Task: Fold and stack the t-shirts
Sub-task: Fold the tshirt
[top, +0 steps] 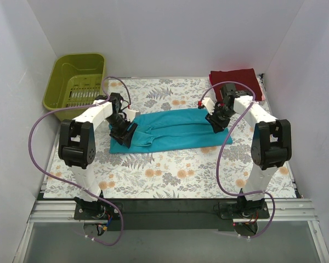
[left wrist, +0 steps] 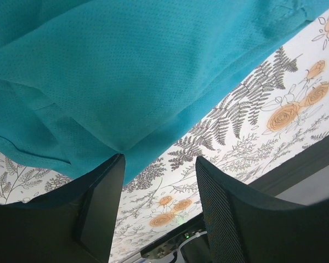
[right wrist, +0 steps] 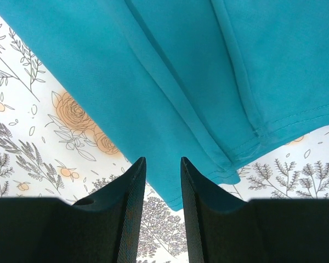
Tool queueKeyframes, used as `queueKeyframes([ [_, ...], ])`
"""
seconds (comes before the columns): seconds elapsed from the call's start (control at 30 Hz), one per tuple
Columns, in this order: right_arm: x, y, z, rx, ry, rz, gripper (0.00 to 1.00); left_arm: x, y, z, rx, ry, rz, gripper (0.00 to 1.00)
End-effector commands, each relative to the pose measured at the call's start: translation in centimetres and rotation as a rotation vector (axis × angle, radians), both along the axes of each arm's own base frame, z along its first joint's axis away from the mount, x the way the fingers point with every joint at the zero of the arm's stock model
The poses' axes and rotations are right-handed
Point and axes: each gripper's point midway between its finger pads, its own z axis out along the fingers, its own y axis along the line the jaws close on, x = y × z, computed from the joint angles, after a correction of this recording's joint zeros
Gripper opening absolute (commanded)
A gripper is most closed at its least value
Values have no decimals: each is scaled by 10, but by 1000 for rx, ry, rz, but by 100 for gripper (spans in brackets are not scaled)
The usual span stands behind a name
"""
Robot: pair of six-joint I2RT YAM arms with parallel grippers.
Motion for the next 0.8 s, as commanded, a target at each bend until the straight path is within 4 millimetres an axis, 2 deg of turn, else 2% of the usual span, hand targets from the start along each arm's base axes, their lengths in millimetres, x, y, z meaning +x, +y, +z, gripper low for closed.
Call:
queueKeyframes([
  [0.0,-10,2,13,27,-3,-11,38,10,1,7,7,-67,44,54],
  [0.27,-15,-2,13,8,-10,4,39,17,2,-7,22,-60,51,54],
  [0.63,-14,-4,13,-2,-20,15,39,21,5,-13,54,-50,61,57],
  [0.73,-14,-4,12,-3,-17,17,39,24,5,-10,50,-61,63,53],
  [0.77,-14,-4,12,-3,-16,15,39,26,4,-8,46,-69,63,49],
])
